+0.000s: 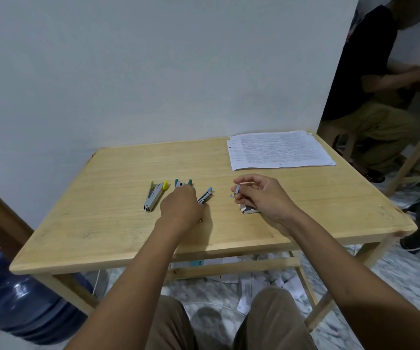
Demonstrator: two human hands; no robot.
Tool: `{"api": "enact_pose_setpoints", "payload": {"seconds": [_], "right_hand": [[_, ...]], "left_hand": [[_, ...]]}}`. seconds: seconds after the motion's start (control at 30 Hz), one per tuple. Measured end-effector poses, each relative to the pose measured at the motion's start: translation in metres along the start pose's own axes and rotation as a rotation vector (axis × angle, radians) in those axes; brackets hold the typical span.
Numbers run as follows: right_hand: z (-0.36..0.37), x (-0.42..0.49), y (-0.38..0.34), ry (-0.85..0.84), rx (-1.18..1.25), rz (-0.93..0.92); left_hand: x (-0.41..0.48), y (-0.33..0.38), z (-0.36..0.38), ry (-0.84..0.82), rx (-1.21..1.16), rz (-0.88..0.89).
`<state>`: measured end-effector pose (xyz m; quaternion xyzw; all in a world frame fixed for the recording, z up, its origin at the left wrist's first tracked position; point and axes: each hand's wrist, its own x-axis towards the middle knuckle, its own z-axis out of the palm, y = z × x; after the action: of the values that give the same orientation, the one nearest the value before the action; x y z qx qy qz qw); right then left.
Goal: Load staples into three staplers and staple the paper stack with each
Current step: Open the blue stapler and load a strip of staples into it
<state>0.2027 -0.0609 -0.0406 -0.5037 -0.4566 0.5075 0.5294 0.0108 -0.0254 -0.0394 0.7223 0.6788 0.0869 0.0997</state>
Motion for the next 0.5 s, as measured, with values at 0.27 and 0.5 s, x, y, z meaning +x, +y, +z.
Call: {"api": "enact_pose_setpoints", "payload": {"seconds": [0.27, 0.5], "right_hand": [[0.013, -0.001, -0.003, 0.014, 0.047, 0.061], [0.034, -0.003, -0.012, -0.003, 0.065, -0.030]], "left_hand": [[-0.004, -0.012, -0.009, 0.037, -0.357, 0.098], [-0.024, -0.016, -0.028, -0.182, -1.084, 0.018]]}}
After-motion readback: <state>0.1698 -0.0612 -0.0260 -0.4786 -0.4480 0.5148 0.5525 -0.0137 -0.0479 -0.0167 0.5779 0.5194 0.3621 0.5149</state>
